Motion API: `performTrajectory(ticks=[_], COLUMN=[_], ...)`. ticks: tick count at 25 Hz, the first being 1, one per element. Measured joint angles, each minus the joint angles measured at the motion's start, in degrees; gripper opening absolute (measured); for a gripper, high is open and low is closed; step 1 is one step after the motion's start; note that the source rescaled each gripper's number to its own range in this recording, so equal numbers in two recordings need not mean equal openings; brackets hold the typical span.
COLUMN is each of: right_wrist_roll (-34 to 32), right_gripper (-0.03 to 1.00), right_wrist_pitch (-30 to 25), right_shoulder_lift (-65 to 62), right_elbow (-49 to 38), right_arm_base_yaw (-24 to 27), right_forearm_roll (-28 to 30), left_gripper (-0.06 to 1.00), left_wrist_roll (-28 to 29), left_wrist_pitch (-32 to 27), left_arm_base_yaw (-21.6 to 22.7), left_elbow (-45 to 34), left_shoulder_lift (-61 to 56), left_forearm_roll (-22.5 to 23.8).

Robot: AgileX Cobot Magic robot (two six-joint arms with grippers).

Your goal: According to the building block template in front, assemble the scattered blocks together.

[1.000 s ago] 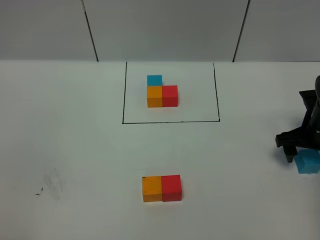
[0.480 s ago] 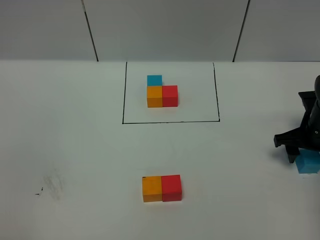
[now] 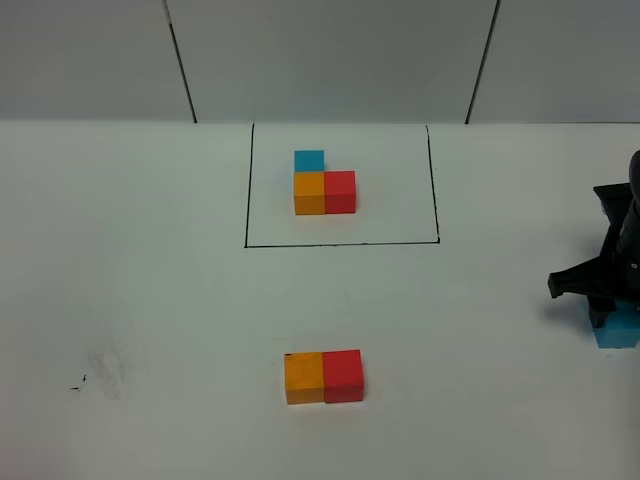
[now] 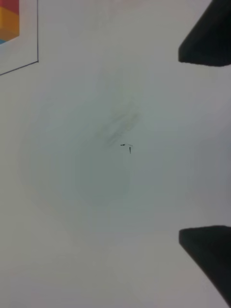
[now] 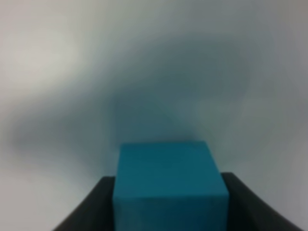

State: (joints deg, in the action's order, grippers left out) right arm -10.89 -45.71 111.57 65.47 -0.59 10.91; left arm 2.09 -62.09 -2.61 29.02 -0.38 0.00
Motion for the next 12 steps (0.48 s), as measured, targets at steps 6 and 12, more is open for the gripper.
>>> performTrajectory(ticks=[6, 12], right_wrist_roll=[-0.65, -2.51], right_gripper=[0.25, 0.25], right_wrist_pitch=[0.58, 1.49], right_shoulder_lift=[-3.16, -8.97], right_elbow=[0.64, 4.55], right_arm_base_yaw=[-0.21, -7.35], right_forearm_roll=[-3.18, -8.44], left_gripper=[0.5, 0.5], left_wrist_roll=[0.0, 0.0], left_wrist_pitch=[0.0, 0.0], left_arm_base_yaw=[0.0, 0.0], left_elbow=[0.0, 0.0], left_shoulder_lift=[0.0, 0.0], left_forearm_roll=[0.0, 0.0])
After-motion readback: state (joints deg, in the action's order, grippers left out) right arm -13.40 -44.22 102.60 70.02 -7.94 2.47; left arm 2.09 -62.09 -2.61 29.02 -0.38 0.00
